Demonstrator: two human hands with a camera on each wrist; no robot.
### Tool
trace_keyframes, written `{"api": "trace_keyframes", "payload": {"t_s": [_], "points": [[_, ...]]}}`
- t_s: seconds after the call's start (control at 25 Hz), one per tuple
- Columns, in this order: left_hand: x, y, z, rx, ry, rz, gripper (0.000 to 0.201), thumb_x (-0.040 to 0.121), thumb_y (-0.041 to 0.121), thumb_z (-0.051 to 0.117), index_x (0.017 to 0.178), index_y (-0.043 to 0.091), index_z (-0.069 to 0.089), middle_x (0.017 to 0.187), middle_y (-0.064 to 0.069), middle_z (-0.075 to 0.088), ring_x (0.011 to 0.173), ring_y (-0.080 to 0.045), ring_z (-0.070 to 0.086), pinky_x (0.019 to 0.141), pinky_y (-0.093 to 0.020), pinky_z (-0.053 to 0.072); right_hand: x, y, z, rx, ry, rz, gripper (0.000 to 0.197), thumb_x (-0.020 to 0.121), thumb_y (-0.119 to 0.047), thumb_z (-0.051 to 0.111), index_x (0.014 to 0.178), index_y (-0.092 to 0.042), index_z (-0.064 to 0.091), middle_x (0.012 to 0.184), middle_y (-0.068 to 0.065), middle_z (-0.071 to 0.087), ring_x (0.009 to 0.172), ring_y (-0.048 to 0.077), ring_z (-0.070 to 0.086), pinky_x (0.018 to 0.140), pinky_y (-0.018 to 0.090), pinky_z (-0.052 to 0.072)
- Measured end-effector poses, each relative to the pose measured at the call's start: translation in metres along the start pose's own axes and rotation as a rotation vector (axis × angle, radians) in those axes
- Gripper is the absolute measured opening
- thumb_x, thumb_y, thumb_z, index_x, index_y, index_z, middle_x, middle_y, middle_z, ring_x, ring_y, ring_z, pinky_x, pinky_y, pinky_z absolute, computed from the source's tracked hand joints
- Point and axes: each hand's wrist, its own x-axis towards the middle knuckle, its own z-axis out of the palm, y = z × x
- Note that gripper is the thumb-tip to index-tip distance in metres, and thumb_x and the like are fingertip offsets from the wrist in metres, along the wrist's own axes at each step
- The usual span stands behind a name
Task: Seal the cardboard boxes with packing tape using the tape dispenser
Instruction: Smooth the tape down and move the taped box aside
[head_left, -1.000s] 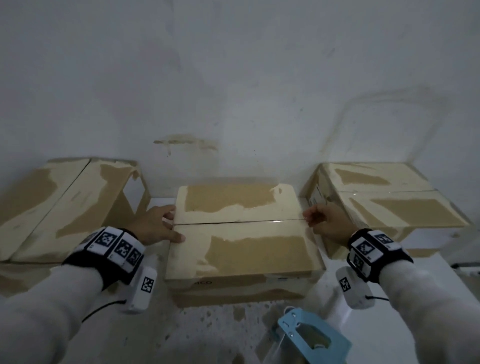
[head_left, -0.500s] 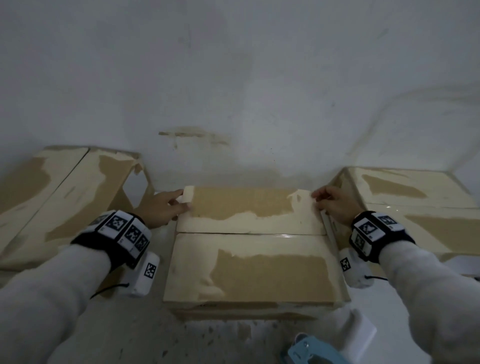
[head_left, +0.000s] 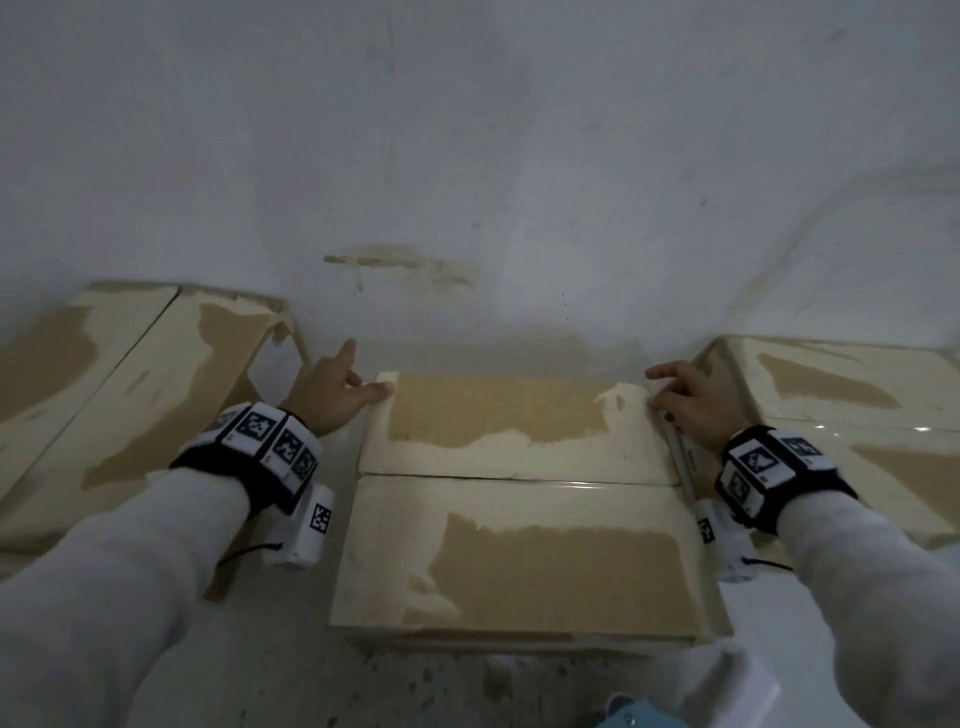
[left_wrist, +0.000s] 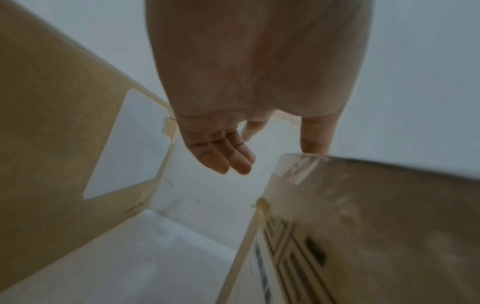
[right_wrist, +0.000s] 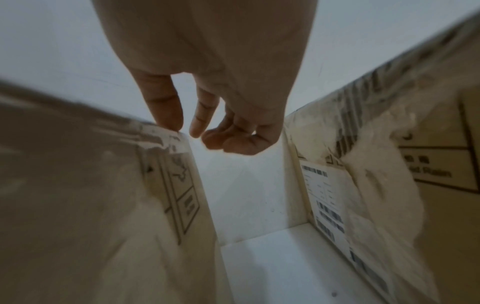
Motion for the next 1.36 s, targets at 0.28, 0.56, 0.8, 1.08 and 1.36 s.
{"api": "trace_keyframes", "payload": {"t_s": [0.28,0.56,0.8,1.08,1.36], "points": [[0.012,0.022,0.001,0.09,-0.071,0.213,0.046,0.088,0.002,0.049,0.132,0.016,0.051,0.138,-0.003,0.048,0.129,-0.02,0.042,0.104,-0.029,0.033,0.012,-0.038,0.009,-0.185,-0.197,-0.069,0.048,0.081,0.013,0.034,0.112,-0.006,0.066,0.115,0.007,0.058,0.115,0.018,0.048,0.105,0.03,0.034],[0.007,-0.003,-0.008,-0.097,-0.007,0.171,0.028,0.087,0.016,0.064,0.113,0.005,0.066,0.11,-0.012,0.068,0.091,-0.014,0.065,0.088,-0.027,0.042,0.01,-0.028,0.004,-0.083,-0.192,0.02,0.043,0.087,0.005,0.035,0.114,-0.009,0.065,0.103,0.001,0.058,0.092,0.013,0.049,0.078,0.024,0.04],[-0.009,-0.013,-0.002,-0.051,-0.002,0.224,0.035,0.093,0.028,0.055,0.119,0.006,0.064,0.116,-0.012,0.067,0.103,-0.021,0.064,0.097,-0.035,0.046,0.004,-0.014,0.003,0.024,-0.191,0.091,0.033,0.089,0.0,0.042,0.107,-0.022,0.061,0.106,0.005,0.058,0.102,0.023,0.051,0.08,0.032,0.04],[-0.027,-0.003,0.014,-0.01,-0.04,0.178,0.046,0.101,0.022,0.033,0.144,0.007,0.031,0.152,-0.006,0.03,0.143,-0.021,0.024,0.099,-0.012,0.013,-0.025,-0.007,-0.001,-0.208,-0.214,0.027,0.044,0.099,-0.029,0.035,0.135,-0.005,0.046,0.145,0.015,0.043,0.133,0.026,0.038,0.109,0.033,0.024],[-0.028,-0.001,0.013,0.093,-0.02,0.138,0.048,0.101,0.029,0.031,0.112,-0.01,0.057,0.114,-0.028,0.06,0.108,-0.036,0.056,0.084,-0.032,0.036,-0.036,-0.012,0.001,-0.44,-0.158,0.039,0.055,0.099,-0.043,0.025,0.123,-0.005,0.057,0.127,0.022,0.058,0.116,0.033,0.054,0.095,0.036,0.037]]}}
